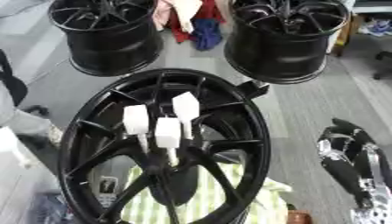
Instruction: Pull the pin out of the wheel hub.
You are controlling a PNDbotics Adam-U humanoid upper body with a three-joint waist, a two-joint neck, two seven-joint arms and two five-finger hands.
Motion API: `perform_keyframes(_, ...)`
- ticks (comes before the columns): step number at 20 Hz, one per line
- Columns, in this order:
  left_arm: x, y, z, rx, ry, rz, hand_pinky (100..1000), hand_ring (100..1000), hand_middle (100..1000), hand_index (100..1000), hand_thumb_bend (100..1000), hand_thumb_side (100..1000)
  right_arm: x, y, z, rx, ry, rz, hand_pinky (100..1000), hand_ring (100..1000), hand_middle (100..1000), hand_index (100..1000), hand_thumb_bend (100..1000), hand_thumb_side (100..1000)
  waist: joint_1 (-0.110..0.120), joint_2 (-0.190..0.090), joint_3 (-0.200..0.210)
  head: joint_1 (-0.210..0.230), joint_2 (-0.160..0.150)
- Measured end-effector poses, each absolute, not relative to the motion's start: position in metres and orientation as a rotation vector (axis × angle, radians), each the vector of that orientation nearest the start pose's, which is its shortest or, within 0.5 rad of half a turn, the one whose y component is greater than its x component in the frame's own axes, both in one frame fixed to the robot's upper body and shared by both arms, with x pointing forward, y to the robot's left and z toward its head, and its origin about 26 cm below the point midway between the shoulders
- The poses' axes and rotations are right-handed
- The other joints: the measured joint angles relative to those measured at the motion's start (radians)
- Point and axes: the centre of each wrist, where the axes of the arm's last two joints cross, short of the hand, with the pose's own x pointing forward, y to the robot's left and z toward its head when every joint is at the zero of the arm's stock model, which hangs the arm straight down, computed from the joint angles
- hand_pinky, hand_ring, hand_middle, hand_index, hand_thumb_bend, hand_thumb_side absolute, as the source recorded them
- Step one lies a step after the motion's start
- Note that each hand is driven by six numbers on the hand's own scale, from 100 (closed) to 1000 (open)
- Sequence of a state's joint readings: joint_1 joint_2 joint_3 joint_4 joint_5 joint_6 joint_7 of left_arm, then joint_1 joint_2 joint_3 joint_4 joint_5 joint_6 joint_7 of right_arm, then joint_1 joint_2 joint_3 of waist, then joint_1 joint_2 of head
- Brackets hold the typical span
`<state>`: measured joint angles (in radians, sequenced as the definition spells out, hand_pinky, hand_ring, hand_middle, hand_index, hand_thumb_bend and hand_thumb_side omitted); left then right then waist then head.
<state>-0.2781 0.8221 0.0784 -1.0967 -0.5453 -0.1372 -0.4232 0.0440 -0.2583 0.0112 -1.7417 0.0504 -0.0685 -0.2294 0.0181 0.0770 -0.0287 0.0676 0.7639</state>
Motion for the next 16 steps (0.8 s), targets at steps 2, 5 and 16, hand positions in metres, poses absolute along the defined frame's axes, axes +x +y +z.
perform_keyframes(2,0.301,0.52,0.087,0.786,-0.963,-1.034,797,798,868,922,660,528,0.264,-0.297,0.037,-0.387,-1.781,0.071,693,588,649,790,100,246,0.001,-0.003,0.0,0.0,0.0)
perform_keyframes(5,0.281,0.525,0.072,0.802,-0.985,-0.952,745,744,808,887,530,451,0.264,-0.296,0.036,-0.385,-1.78,0.07,693,588,649,790,100,245,0.001,-0.008,-0.001,0.003,0.001)
perform_keyframes(16,0.269,0.48,0.066,0.815,-1.46,-0.6,603,603,644,773,254,343,0.264,-0.294,0.035,-0.377,-1.779,0.059,693,588,649,790,100,246,-0.017,-0.009,0.016,0.0,0.001)
